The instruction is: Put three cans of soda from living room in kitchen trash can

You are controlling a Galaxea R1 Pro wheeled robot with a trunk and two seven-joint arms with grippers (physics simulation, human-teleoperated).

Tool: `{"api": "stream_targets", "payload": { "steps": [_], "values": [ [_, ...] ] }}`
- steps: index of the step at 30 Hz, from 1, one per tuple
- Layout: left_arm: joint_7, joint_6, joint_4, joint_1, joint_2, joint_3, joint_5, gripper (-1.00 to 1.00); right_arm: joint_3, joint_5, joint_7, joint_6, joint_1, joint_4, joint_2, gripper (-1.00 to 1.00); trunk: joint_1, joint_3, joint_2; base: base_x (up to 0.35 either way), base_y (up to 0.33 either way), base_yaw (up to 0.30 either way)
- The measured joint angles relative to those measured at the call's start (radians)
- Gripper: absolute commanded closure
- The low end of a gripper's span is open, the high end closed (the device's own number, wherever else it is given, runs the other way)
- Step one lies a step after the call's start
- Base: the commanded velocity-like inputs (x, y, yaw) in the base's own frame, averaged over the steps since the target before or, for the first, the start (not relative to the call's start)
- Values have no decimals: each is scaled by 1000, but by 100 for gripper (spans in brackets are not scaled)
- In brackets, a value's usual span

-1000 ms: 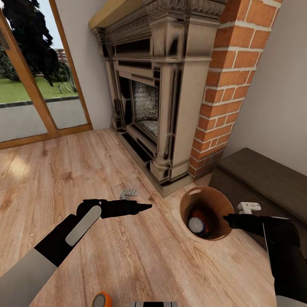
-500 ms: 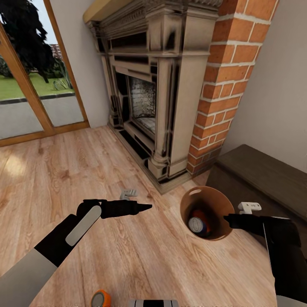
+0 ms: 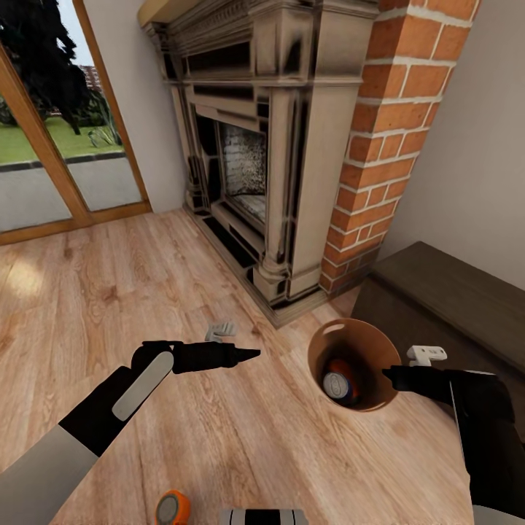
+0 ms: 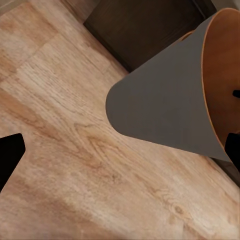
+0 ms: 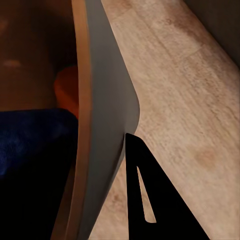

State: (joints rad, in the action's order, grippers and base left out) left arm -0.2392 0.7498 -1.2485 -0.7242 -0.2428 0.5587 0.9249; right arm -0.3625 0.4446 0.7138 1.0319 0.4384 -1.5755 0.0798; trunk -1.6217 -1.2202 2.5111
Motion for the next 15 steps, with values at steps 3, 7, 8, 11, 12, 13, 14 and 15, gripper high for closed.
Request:
{"api": "stream_targets", "payload": {
  "steps": [3,7,8,11,12,13,14,15],
  "values": [
    [0,0,0,0,0,0,0,-100,0,0,0,0,0,0,0,100,0,-5,0,0,0,0],
    [0,0,0,0,-1,0,0,-100,0,0,0,0,0,0,0,100,0,-11,0,0,0,1],
    [0,0,0,0,-1,0,0,-100,0,0,0,0,0,0,0,100,0,-13,0,0,0,36],
    [0,0,0,-1,0,0,0,-100,0,3,0,-1,0,0,0,100,0,-18,0,0,0,81],
    [0,0,0,0,-1,0,0,-100,0,4,-1,-2,0,0,0,100,0,-19,0,0,0,140],
    [0,0,0,0,-1,0,0,-100,0,5,0,-2,0,0,0,100,0,-21,0,0,0,162],
    [0,0,0,-1,-1,0,0,-100,0,3,-1,-1,0,0,0,100,0,-22,0,0,0,177],
    [0,0,0,-1,-1,0,0,-100,0,2,-1,-1,0,0,0,100,0,-23,0,0,0,188]
  ]
}}
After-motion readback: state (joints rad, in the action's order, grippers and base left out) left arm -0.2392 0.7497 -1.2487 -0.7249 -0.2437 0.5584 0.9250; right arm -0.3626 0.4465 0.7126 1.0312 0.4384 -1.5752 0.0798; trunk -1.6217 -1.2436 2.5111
